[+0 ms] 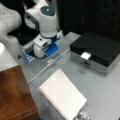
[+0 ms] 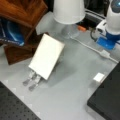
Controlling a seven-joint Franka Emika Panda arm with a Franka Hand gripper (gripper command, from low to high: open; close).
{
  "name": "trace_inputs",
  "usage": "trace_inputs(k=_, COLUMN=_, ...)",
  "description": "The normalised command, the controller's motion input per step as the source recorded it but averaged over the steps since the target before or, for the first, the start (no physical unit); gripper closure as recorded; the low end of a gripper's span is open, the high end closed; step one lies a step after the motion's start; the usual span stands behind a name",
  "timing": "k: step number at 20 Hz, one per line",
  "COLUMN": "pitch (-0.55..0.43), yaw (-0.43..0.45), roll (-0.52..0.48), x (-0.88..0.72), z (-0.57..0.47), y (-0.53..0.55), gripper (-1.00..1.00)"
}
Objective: Turn off the lamps. Pick up the book. Place the book on the shelf position.
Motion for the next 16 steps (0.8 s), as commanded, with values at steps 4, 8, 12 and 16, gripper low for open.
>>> trace_inputs(k=4, pitch=-0.268, yaw=0.063, roll=0.054, x=-0.41, z=0.21, y=-0.3, gripper=1.0)
trace_inputs(k=8, pitch=-0.175, yaw=0.081, roll=0.033, x=-0.28, z=0.16, y=-0.3, gripper=1.0)
trace_inputs(k=12, pitch=-0.111, yaw=0.088, roll=0.017, x=-0.15, z=0.09, y=-0.29, gripper=1.0)
trace_inputs(k=16, pitch=-0.054, yaw=0.083, roll=0.019, x=-0.07, z=0.07, y=-0.25, gripper=-1.0)
